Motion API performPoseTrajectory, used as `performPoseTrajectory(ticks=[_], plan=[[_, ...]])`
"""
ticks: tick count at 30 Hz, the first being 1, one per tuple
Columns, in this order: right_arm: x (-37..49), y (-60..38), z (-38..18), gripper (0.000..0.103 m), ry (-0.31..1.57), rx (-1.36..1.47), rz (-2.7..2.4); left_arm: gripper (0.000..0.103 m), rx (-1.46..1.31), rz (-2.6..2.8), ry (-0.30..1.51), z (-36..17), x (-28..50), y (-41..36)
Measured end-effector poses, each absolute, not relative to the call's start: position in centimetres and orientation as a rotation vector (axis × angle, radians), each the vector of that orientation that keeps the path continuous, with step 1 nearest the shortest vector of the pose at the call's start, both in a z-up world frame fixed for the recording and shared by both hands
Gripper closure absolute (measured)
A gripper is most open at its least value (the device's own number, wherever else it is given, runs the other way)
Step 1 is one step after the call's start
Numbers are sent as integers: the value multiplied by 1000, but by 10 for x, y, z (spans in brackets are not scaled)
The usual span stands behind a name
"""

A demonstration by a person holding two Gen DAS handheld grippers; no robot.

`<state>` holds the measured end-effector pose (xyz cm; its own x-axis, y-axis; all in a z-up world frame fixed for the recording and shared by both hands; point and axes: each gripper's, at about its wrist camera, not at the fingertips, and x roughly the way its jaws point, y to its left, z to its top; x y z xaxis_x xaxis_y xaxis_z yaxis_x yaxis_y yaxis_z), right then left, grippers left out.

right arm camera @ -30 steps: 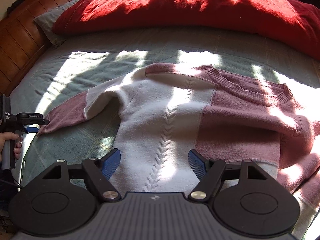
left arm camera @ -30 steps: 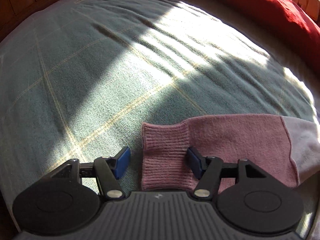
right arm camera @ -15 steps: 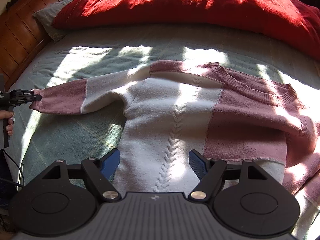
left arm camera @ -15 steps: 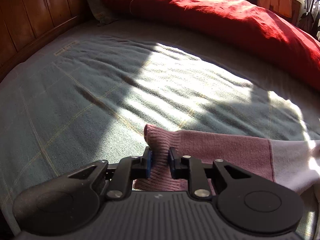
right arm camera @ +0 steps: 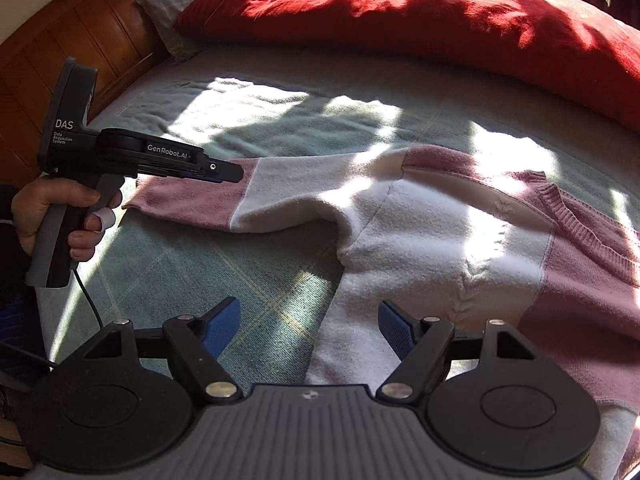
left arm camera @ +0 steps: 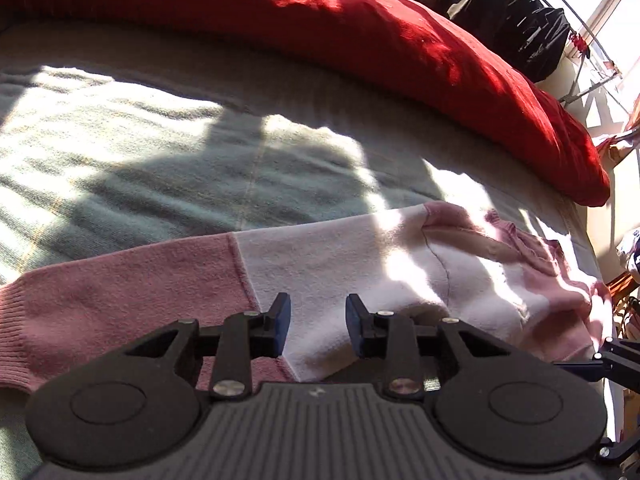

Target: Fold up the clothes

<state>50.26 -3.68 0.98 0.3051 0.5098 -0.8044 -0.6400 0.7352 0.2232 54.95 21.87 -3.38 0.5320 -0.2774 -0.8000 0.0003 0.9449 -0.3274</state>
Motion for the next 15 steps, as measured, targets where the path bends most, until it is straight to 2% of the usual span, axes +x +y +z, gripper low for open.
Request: performPoseTrajectory(ticks=[4, 6, 10, 12, 13, 15], plan=[[517, -3, -5, 41, 953, -334, 850, 69, -216, -166, 1089, -54, 572, 213], [524, 10, -12, 54, 934, -423, 873, 68, -144, -140, 1092, -58, 578, 217], [534, 26, -26, 56, 888, -599, 876, 70, -113, -45, 1078, -54, 583, 236], [536, 31, -30, 56, 863, -665, 882, 70, -201, -64, 1076, -48, 582, 246], [537, 33, -32, 56, 859, -679, 896, 69, -240, -93, 1070, -45, 581, 248], [536, 39, -38, 56, 849, -721, 932, 57, -269, -167, 1065, -43, 578, 243]])
